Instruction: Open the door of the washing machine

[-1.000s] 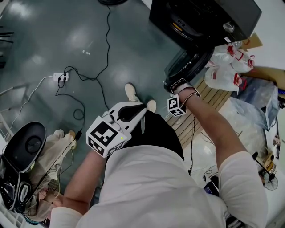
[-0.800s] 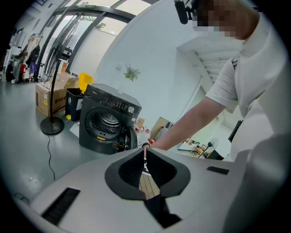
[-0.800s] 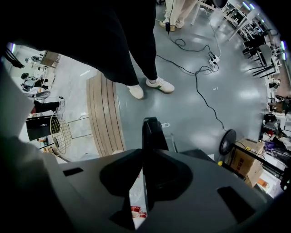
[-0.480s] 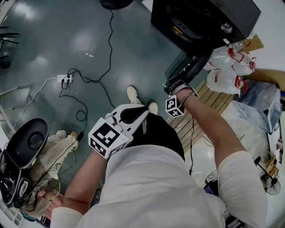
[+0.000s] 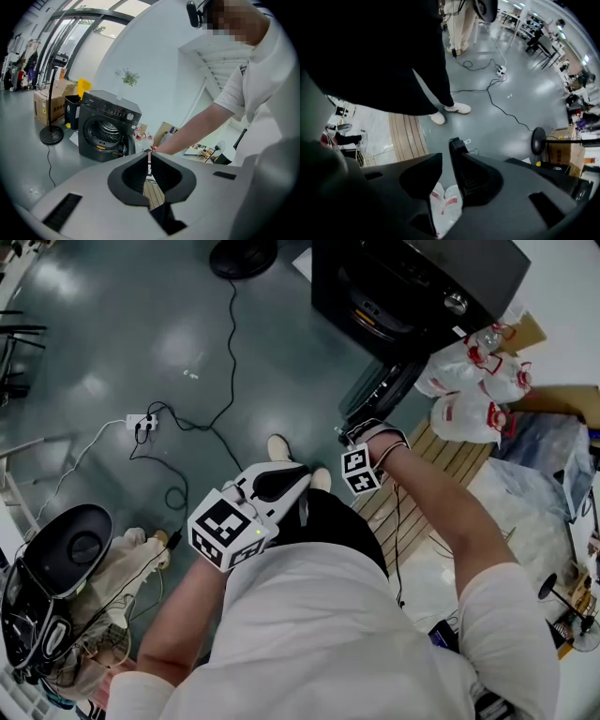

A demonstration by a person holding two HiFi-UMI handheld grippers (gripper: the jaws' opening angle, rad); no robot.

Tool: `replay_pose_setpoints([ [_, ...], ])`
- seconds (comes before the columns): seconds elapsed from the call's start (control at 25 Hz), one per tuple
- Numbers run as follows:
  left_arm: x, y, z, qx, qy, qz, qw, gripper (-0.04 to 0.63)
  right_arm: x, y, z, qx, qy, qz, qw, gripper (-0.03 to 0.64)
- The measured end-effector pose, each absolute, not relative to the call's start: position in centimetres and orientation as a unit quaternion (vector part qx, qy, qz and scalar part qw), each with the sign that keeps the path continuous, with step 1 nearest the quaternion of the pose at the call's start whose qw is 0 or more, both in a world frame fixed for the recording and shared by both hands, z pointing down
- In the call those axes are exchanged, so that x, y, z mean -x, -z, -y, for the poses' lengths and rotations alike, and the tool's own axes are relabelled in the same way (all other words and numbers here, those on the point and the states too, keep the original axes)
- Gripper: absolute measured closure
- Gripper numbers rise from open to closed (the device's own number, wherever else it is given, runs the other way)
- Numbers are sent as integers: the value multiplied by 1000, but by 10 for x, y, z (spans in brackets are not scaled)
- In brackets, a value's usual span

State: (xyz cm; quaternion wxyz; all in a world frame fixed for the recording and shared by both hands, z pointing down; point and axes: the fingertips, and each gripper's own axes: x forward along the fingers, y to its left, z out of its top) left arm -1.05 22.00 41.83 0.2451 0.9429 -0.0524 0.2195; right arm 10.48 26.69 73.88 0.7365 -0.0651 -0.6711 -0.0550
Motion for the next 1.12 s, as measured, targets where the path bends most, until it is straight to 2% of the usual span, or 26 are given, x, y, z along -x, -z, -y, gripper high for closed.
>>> replay_pose_setpoints([
  [0.32,-8,-390,-225,-952,-211,30,220,574,-92,-631,-264,-143,-90,770,615,539],
  [0.56,-10,-374,-238,-959,-198,22,201,574,-88,-540,-283,-339,-210,811,429,606],
  [0.96,-12,-359,-261,-962,-190,23,192,575,-83,-443,-318,-454,-262,827,201,606],
  [1.12,-14,-349,-267,-963,-184,32,192,575,-90,-412,-313,-472,-261,829,146,607],
])
